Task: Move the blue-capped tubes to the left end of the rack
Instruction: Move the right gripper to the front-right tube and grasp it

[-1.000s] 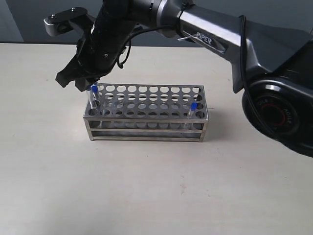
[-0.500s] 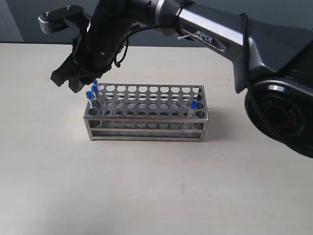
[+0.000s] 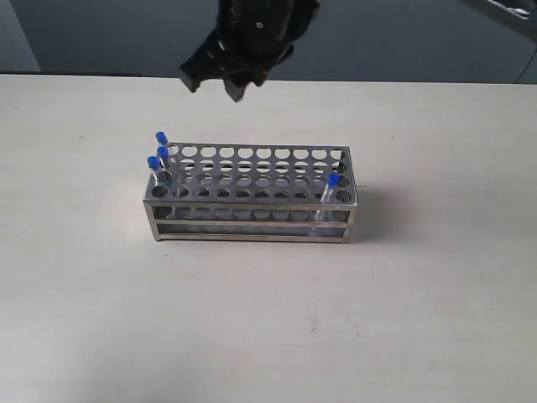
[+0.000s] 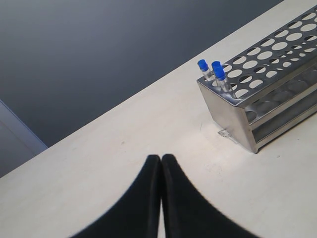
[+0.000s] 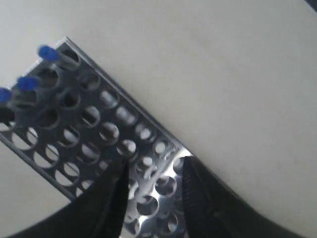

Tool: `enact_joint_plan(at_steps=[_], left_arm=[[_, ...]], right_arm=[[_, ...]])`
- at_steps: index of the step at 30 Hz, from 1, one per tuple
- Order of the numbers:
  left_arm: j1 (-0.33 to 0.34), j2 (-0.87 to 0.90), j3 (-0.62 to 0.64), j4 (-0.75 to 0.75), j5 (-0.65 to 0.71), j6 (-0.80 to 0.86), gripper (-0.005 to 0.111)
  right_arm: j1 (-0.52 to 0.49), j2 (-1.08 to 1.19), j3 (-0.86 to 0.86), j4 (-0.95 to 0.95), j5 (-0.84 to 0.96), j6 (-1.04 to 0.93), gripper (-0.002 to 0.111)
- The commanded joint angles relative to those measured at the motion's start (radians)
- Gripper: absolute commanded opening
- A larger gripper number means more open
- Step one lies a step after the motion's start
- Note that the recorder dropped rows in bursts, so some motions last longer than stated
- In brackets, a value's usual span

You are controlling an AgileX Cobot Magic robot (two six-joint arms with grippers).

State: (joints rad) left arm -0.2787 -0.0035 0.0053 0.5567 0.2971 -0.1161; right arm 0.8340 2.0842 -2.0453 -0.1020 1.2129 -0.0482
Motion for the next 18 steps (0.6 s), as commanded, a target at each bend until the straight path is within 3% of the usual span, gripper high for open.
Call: enact_joint_plan(at_steps=[1, 9, 18], left_arm=[[-0.004, 0.003, -0.005, -0.003, -0.006, -0.005, 0.001], [-0.004, 0.003, -0.005, -0.003, -0.006, -0.005, 0.001], [-0.004, 0.003, -0.005, -0.001, -0.006, -0.005, 0.001]], right_arm=[[-0.045, -0.082, 0.196, 0.003, 0.008, 0.025, 0.036], [-0.078, -0.128, 0.408, -0.008, 0.008, 0.062, 0.036], [-0.112, -0.104, 0.42, -0.025, 0.008, 0.074, 0.036]])
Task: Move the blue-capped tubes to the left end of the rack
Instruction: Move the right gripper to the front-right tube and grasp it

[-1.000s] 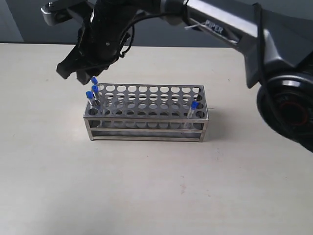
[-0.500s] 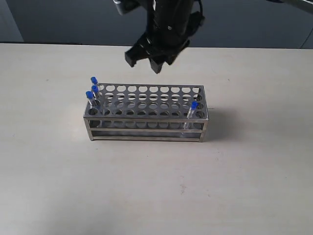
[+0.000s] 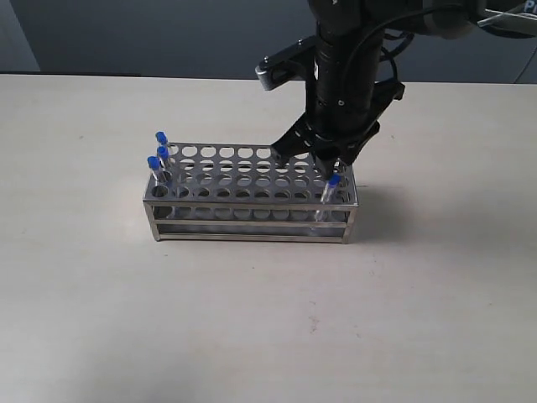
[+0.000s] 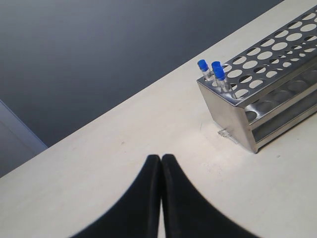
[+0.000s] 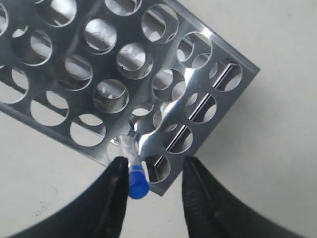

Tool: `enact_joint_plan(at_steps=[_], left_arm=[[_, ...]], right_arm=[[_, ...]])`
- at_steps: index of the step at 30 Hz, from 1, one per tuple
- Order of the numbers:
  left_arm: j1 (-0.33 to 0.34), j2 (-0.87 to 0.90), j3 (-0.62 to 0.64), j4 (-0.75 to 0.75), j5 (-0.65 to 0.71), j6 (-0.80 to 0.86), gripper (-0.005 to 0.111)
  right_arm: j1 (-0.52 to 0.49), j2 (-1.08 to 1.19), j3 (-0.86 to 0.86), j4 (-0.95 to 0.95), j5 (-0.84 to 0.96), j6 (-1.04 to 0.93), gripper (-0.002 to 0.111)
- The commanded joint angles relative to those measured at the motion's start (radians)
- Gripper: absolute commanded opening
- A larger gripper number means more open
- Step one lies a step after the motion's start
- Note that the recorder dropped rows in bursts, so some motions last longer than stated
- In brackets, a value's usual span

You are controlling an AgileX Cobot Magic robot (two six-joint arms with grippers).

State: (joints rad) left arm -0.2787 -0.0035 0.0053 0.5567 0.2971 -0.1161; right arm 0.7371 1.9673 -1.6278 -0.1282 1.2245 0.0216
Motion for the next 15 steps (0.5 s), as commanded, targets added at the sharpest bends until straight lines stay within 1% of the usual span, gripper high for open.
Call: enact_joint_plan(at_steps=[1, 7, 13, 15], left_arm=[[-0.004, 0.003, -0.005, -0.001, -0.006, -0.005, 0.001], [-0.004, 0.003, -0.005, -0.001, -0.006, -0.005, 0.001], [-0.004, 0.003, -0.005, -0.001, -0.006, -0.005, 0.001], [-0.004, 0.003, -0.005, -0.001, -0.006, -0.005, 0.001]], right_arm=[[-0.02, 0.018, 0.003, 0.002, -0.003, 0.004, 0.036], [-0.028, 0.036, 0.003, 0.049, -0.003, -0.002, 0.036], [-0.028, 0.04, 0.003, 0.057, -0.003, -0.002, 0.036], [-0.028, 0.044, 0.003, 0.062, -0.003, -0.002, 0.034]])
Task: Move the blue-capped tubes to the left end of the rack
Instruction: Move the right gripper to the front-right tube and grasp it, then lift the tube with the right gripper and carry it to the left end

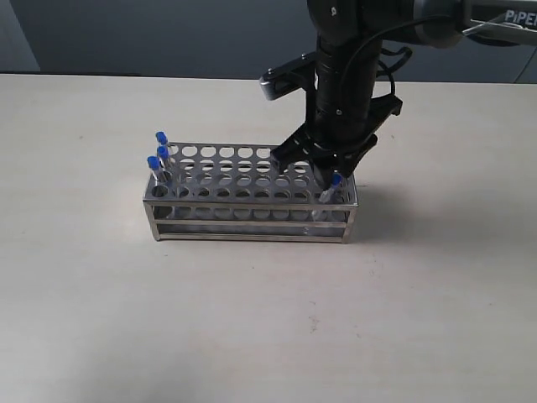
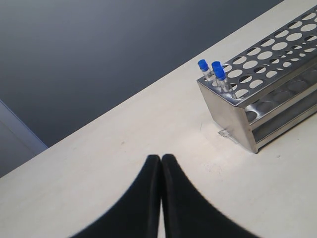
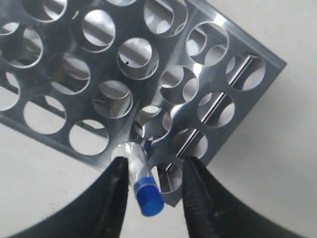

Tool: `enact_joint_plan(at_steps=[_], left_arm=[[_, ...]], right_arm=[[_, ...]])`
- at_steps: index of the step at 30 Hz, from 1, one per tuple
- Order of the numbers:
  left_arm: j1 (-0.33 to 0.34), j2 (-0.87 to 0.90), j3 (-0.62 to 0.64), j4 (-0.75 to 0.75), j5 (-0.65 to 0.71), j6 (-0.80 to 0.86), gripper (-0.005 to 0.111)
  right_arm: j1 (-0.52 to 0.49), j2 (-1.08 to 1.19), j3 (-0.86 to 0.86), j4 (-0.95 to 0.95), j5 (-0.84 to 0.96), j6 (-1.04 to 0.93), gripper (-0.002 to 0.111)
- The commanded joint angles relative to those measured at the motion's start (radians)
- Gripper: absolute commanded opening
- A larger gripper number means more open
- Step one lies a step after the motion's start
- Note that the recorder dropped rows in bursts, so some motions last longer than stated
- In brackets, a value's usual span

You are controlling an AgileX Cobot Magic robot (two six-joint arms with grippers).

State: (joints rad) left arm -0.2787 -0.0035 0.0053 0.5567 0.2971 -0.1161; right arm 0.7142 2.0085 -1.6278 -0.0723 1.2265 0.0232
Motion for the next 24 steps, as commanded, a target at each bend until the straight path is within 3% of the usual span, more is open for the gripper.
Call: enact_joint_plan(at_steps=[1, 6, 24], left_arm=[[-0.004, 0.003, -0.005, -0.001, -0.006, -0.005, 0.001], [-0.004, 0.003, -0.005, -0.001, -0.006, -0.005, 0.001], [-0.004, 0.003, -0.005, -0.003, -0.004, -0.005, 0.001]], right_arm=[[-0.006, 0.007, 0.003, 0.006, -0.005, -0.004, 0.03], [-0.006, 0.013, 0.003, 0.018, -0.005, -0.004, -0.001], [-0.006, -0.163, 0.003, 0.003, -0.005, -0.007, 0.0]])
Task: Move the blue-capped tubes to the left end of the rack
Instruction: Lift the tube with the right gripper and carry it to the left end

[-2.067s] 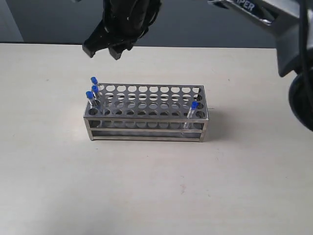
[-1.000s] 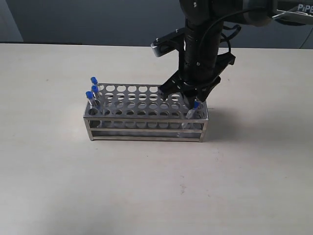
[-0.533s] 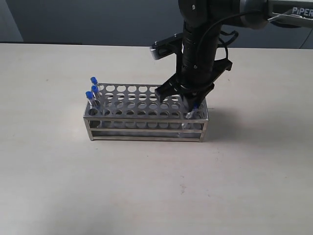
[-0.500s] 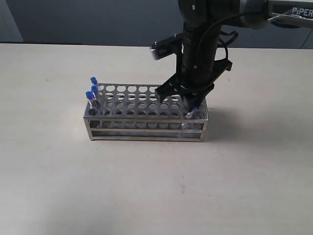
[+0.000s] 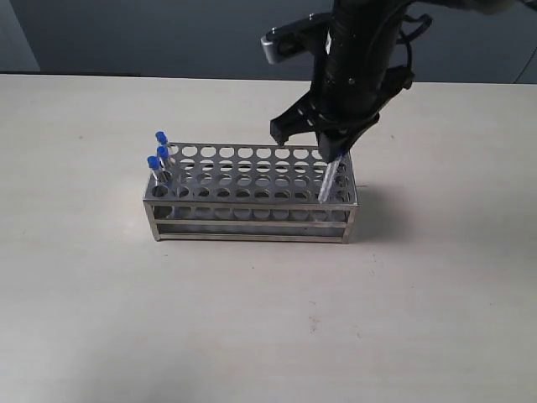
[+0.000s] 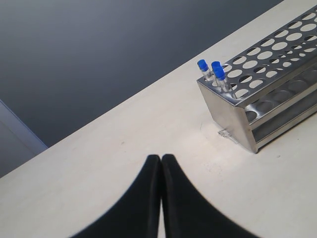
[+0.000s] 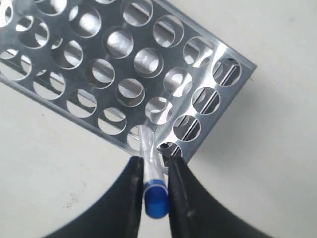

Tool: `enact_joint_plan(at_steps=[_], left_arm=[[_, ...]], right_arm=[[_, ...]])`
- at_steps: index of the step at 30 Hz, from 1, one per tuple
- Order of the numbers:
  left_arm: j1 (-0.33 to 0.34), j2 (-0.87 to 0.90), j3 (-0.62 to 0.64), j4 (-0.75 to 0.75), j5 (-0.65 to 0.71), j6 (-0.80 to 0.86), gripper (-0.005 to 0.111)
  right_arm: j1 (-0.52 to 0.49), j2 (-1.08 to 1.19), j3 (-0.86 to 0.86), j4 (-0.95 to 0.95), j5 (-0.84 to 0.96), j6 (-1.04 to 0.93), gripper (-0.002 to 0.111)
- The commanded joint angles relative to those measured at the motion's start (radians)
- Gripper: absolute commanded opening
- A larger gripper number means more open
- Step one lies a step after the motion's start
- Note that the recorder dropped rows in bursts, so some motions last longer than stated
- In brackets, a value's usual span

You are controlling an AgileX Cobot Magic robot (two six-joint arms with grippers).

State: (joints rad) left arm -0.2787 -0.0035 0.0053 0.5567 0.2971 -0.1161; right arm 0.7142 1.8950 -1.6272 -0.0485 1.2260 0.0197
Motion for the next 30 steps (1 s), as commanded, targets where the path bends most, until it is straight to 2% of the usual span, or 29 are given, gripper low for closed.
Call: enact_joint_plan(at_steps=[1, 9, 16, 21, 30], left_arm=[[-0.004, 0.003, -0.005, -0.003, -0.004, -0.005, 0.001], [-0.004, 0.003, -0.005, -0.003, -0.004, -0.005, 0.001], [-0.004, 0.003, -0.005, -0.003, -0.004, -0.005, 0.001], [-0.004, 0.003, -0.005, -0.003, -0.004, -0.005, 0.001], [-0.004, 0.003, -0.005, -0.003, -0.004, -0.005, 0.001]], right_arm=[[-0.006, -0.061, 0.002, -0.021, -0.005, -0.004, 0.0], [-0.003, -0.14, 0.002, 0.003, -0.022, -0.02, 0.0], [0.053, -0.155, -0.045, 0.146, -0.158, -0.15, -0.001], [0.122, -0.075, -0.182, 0.173, -0.167, -0.203, -0.001], [0.212, 0.161, -0.525, 0.183, -0.005, -0.234, -0.001]])
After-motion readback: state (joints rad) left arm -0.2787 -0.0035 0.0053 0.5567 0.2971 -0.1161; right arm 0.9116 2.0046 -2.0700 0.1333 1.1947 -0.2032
